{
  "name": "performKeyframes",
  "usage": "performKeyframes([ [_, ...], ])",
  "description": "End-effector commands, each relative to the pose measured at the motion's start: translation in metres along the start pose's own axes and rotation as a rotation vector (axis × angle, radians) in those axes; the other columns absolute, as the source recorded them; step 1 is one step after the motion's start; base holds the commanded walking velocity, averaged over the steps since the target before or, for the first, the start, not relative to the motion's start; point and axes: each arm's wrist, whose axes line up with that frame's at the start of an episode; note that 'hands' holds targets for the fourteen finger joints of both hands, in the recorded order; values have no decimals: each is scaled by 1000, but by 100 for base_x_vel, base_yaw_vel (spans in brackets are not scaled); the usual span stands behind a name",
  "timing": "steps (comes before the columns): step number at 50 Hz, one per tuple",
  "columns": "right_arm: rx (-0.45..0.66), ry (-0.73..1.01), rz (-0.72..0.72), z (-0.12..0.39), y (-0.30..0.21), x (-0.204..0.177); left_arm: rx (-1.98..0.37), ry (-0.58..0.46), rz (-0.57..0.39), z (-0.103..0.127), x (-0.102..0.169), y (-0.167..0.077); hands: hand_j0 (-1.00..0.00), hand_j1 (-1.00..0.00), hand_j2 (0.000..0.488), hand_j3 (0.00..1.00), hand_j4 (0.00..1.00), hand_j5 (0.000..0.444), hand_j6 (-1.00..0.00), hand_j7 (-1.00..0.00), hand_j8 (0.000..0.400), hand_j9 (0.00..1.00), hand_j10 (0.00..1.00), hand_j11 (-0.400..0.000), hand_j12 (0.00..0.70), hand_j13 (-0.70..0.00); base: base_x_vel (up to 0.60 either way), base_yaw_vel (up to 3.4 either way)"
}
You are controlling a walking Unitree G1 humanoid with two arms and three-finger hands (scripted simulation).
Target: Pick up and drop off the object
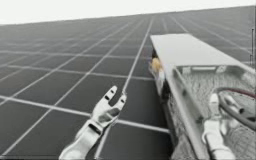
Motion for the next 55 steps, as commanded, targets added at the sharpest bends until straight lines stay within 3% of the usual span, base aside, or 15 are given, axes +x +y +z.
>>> performKeyframes([
  [1, -14, 10, 55, -6, 15, -7, -21, -14, 17, 2, -4, 8, 0, 0, 0, 1000, 1000, 0, 0, 0, 0, 1000, 1000, -400, 0, -700, 42, 27],
  [55, -14, 10, 55, -6, 15, -7, -21, -14, 17, 2, -4, 8, 0, 0, 0, 1000, 1000, 0, 0, 0, 0, 1000, 1000, -400, 0, -700, 36, 54],
])
